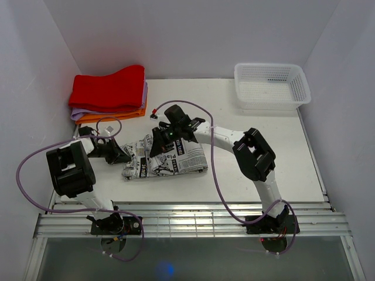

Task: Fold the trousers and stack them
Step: Fold the trousers

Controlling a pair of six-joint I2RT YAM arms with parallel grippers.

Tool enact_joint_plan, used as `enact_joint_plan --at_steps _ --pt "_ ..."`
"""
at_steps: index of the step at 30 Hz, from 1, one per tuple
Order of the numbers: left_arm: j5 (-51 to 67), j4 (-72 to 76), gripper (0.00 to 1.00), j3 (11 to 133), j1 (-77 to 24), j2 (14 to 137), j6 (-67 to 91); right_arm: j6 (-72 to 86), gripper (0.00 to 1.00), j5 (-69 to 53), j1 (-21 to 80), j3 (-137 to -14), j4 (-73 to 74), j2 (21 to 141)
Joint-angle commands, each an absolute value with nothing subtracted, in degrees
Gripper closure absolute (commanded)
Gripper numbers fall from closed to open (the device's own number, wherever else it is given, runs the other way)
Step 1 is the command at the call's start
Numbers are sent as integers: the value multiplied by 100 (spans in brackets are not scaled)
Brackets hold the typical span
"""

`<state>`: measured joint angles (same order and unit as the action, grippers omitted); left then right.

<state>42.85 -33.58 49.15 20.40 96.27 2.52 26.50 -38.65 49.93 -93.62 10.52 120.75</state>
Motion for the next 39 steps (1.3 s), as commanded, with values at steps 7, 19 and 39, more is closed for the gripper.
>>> enact_joint_plan --at_steps 7,19,39 --pt "4412 -3076 100 4790 2013 9624 334 3436 92 -3454 5291 -10177 220 12410" --pt "4412 -2936 100 4685 1995 9624 404 4210 92 -3375 5449 -10415 -202 12770" --pt "4403 -2733 100 4544 1978 9563 536 5203 92 -3147 5739 -10732 -580 13280"
